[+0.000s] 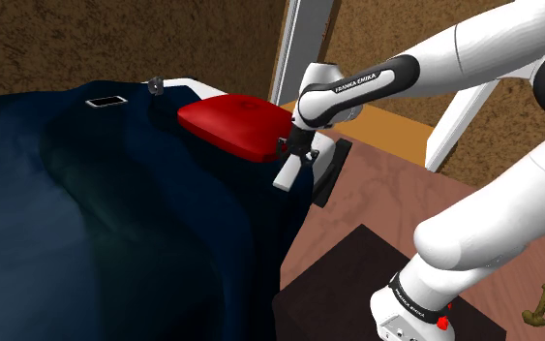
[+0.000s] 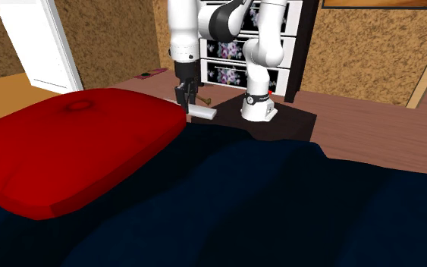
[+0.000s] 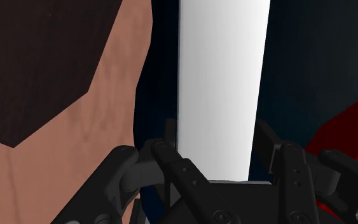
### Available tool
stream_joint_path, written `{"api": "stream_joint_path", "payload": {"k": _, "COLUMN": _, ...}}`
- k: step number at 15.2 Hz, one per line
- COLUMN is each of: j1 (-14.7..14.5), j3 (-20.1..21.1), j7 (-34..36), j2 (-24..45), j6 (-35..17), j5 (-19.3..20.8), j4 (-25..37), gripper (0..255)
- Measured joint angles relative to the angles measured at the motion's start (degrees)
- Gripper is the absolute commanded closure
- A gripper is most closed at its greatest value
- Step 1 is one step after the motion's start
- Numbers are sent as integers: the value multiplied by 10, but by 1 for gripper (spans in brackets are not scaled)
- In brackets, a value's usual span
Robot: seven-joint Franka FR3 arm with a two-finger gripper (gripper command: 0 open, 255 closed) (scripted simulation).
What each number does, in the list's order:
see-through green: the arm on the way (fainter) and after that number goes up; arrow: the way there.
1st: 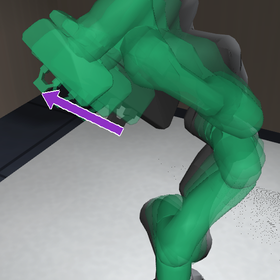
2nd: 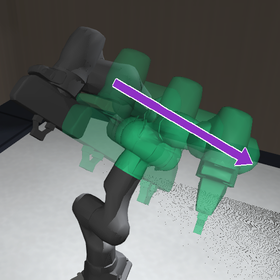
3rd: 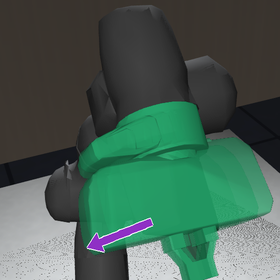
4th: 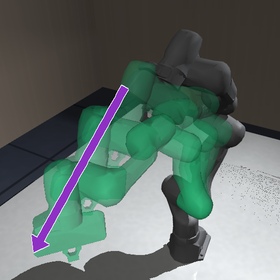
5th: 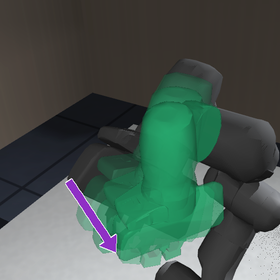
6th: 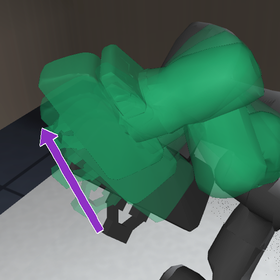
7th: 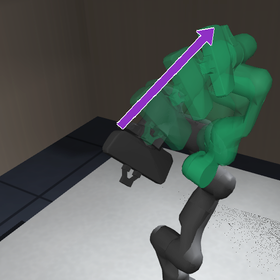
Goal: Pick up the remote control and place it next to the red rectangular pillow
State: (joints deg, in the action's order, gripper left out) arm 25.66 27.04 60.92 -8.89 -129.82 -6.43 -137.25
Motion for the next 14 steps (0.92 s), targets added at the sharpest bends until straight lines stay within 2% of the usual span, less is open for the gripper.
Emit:
{"api": "stream_joint_path", "payload": {"k": 5, "j1": 3, "j3": 3, "j7": 7, "j2": 26, "j6": -37, "j5": 12, "j4": -13, "gripper": 255}}
{"api": "stream_joint_path", "payload": {"k": 11, "j1": 2, "j3": 5, "j7": 9, "j2": 29, "j6": -44, "j5": 13, "j4": -17, "gripper": 255}}
{"api": "stream_joint_path", "payload": {"k": 12, "j1": 2, "j3": 5, "j7": 9, "j2": 29, "j6": -44, "j5": 13, "j4": -17, "gripper": 0}}
{"api": "stream_joint_path", "payload": {"k": 14, "j1": 3, "j3": 5, "j7": 9, "j2": 29, "j6": -45, "j5": 13, "j4": -17, "gripper": 0}}
